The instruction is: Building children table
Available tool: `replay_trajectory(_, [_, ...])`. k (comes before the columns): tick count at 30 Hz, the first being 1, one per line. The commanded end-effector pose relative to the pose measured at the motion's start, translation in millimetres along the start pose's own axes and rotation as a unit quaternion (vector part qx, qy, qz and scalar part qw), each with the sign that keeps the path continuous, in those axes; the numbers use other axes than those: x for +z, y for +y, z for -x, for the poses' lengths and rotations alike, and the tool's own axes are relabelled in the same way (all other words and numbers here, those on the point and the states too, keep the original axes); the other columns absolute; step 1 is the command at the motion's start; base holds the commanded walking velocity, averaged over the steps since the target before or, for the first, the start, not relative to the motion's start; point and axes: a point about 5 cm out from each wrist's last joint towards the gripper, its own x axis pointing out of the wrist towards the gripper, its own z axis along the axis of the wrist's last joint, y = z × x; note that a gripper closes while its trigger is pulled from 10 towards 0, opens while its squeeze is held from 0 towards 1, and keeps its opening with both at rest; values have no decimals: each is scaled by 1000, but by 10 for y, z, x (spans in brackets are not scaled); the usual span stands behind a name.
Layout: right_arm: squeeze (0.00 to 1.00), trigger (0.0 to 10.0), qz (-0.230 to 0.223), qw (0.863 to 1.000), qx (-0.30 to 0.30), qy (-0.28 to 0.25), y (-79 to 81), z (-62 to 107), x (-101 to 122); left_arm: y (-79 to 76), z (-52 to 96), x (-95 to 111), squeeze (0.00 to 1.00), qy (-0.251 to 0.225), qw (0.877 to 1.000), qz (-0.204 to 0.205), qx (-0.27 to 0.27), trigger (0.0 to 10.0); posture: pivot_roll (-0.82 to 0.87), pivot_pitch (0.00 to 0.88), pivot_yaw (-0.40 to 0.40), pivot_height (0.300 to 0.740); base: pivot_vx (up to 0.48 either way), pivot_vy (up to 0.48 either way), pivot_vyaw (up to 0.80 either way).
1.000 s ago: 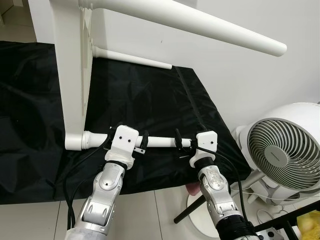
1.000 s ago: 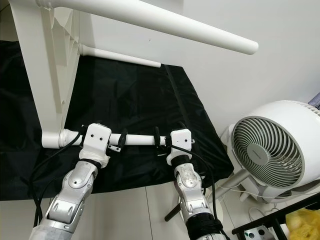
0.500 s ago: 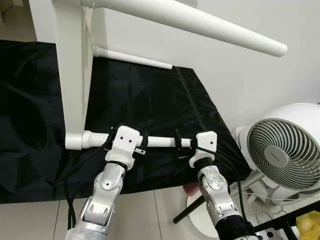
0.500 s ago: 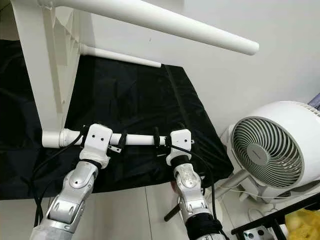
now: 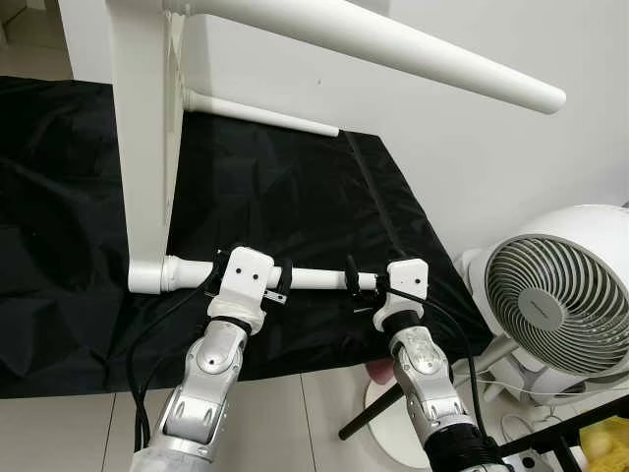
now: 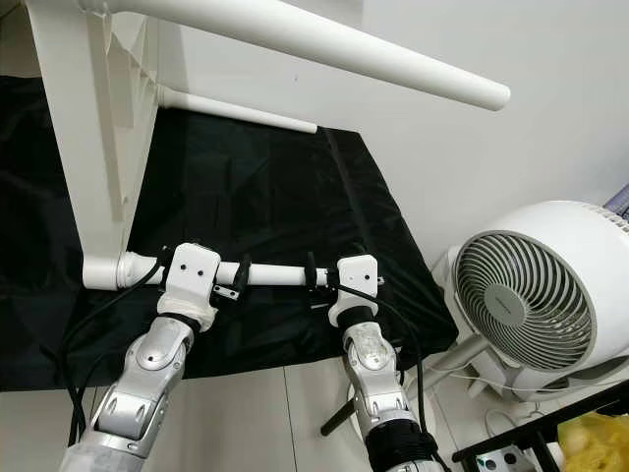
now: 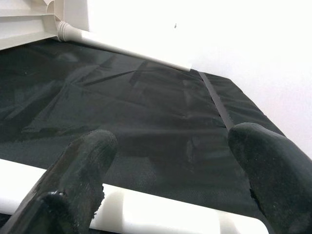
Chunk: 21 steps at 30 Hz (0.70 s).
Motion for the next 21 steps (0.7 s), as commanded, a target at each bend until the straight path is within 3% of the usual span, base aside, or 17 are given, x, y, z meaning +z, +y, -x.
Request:
replay_trajectory(1, [0, 10000, 10, 1000, -12, 10, -83, 12, -34, -54, -16, -4, 0, 1, 1000, -11, -4, 10000, 160, 11, -222, 740, 0, 0, 0])
replay_trajectory(4, [0, 10000, 17, 1000, -23, 7, -118, -9, -12, -72, -22, 8, 0, -5, 1000, -18, -10, 10000, 153, 14, -217, 740, 0, 0, 0])
replay_trajectory(8, [0, 10000, 18, 999, -39, 2, -162, -39, 20, -165, 12, -2, 0, -9, 998, -11, -63, 10000, 146, 16, -210, 740, 0, 0, 0])
replay_trajectory(12, [0, 10000, 18, 999, -39, 2, -162, -41, 20, -167, 13, -4, 0, -8, 998, -9, -64, 10000, 146, 16, -210, 740, 0, 0, 0])
replay_trajectory(14, [0, 10000, 21, 999, -45, -3, -197, -51, 46, -183, -10, -78, 0, 26, 997, -7, -76, 10000, 132, 20, -195, 740, 0, 0, 0])
replay_trajectory(17, [0, 10000, 26, 999, -45, -7, -215, -52, 60, -164, -25, -81, 0, 34, 997, -26, -70, 10000, 129, 20, -194, 740, 0, 0, 0])
replay_trajectory(21, [0, 10000, 29, 998, -49, -8, -247, -36, 66, -47, -88, -33, 0, 46, 998, -30, -23, 10000, 118, 24, -185, 740, 0, 0, 0])
